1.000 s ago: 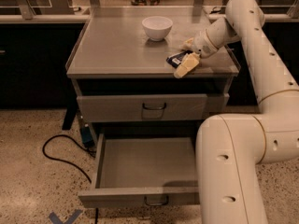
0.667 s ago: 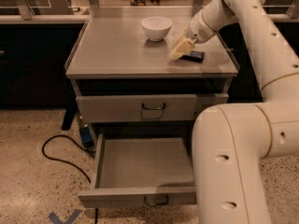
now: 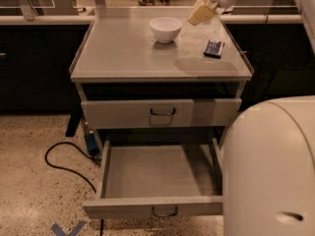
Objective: Place rxbar blueberry into middle drawer
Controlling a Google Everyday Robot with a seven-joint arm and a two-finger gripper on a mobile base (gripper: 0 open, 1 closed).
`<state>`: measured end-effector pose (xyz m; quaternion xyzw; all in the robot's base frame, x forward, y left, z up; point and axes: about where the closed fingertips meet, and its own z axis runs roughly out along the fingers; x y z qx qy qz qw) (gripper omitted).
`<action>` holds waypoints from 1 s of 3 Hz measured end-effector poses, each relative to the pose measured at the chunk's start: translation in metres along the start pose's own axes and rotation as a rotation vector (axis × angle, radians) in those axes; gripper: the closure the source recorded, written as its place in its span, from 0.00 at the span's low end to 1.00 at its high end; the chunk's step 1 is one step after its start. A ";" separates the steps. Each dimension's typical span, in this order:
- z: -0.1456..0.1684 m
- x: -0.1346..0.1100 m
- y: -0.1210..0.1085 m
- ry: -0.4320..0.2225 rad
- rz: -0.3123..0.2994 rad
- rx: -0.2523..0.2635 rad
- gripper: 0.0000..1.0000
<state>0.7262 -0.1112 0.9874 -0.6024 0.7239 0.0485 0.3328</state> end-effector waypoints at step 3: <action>-0.013 -0.002 0.013 0.006 -0.001 -0.004 0.35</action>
Offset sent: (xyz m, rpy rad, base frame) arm -0.0175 -0.0012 0.0084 -0.0062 0.0023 -0.0004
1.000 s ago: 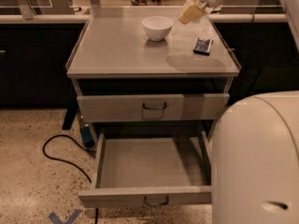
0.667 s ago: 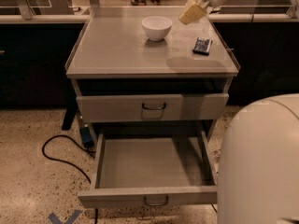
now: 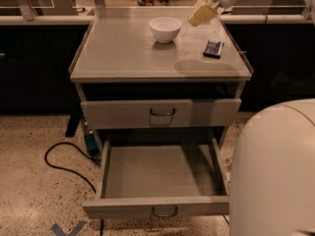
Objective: Place rxbar blueberry into middle drawer
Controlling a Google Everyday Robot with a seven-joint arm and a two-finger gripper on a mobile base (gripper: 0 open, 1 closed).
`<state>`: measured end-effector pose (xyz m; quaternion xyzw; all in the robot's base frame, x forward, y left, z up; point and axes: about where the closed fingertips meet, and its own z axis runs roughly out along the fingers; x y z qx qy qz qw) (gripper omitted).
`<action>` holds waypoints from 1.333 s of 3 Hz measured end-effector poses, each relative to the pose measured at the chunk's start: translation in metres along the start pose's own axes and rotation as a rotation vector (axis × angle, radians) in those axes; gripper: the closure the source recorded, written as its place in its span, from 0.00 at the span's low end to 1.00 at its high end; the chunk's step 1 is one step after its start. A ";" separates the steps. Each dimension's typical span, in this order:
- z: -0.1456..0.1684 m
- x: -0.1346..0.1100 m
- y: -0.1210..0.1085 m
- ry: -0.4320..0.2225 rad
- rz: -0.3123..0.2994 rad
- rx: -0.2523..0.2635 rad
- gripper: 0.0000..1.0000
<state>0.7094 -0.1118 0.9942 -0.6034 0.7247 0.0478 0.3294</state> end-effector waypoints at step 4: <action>-0.001 0.011 -0.013 -0.012 0.021 0.011 0.00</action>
Offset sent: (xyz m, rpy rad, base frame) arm 0.0000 0.0000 0.0000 0.0000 0.0000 0.0000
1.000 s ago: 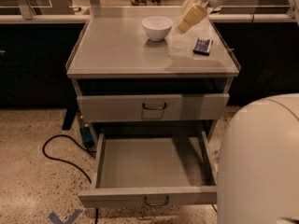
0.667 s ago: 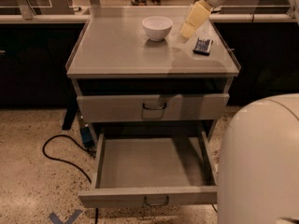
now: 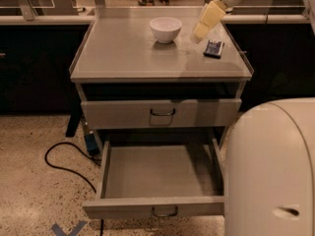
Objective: Place rxbar blueberry into middle drawer
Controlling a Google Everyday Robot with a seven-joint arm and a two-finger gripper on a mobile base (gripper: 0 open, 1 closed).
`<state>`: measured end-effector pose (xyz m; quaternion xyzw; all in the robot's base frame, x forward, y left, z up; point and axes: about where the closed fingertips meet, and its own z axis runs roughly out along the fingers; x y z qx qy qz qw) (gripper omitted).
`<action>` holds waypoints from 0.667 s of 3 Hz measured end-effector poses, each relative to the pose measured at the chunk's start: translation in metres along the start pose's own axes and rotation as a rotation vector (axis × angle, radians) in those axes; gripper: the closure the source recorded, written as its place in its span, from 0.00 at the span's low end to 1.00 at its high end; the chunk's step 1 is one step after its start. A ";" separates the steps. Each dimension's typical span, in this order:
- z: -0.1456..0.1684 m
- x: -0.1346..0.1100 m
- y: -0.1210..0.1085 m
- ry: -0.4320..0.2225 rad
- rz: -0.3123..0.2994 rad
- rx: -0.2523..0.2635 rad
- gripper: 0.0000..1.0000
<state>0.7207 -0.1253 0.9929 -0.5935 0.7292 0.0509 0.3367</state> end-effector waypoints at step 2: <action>0.017 0.040 -0.023 -0.017 0.069 -0.004 0.00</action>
Offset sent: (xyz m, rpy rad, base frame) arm 0.0125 -0.0339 -0.0246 0.0307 0.0511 -0.0483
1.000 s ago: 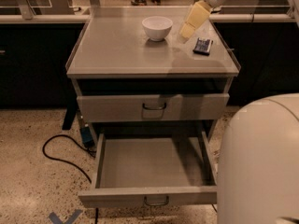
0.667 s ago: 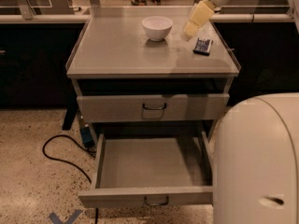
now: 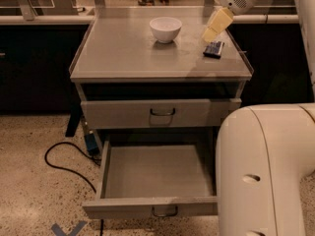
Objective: Place rxbar blueberry into middle drawer
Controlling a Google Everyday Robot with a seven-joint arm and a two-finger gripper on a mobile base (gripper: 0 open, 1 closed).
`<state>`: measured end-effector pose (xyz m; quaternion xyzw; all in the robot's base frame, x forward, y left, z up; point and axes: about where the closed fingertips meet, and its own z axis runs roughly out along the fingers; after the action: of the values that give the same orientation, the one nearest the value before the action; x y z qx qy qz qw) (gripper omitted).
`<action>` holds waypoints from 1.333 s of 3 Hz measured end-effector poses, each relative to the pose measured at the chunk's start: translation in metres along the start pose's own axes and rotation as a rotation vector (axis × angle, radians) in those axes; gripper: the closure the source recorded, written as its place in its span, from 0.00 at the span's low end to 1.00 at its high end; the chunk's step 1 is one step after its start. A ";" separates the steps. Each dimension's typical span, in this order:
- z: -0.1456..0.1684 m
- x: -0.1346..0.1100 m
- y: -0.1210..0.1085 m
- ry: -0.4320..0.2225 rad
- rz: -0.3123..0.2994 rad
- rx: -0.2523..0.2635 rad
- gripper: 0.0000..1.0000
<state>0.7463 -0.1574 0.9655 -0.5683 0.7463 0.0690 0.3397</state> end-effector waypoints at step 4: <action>0.024 0.022 -0.063 -0.125 0.183 0.178 0.00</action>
Offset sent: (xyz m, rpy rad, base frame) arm 0.2020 -0.0569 0.0630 0.3213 -0.1021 -0.2001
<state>0.8106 -0.1848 0.9527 -0.4599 0.7757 0.0685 0.4268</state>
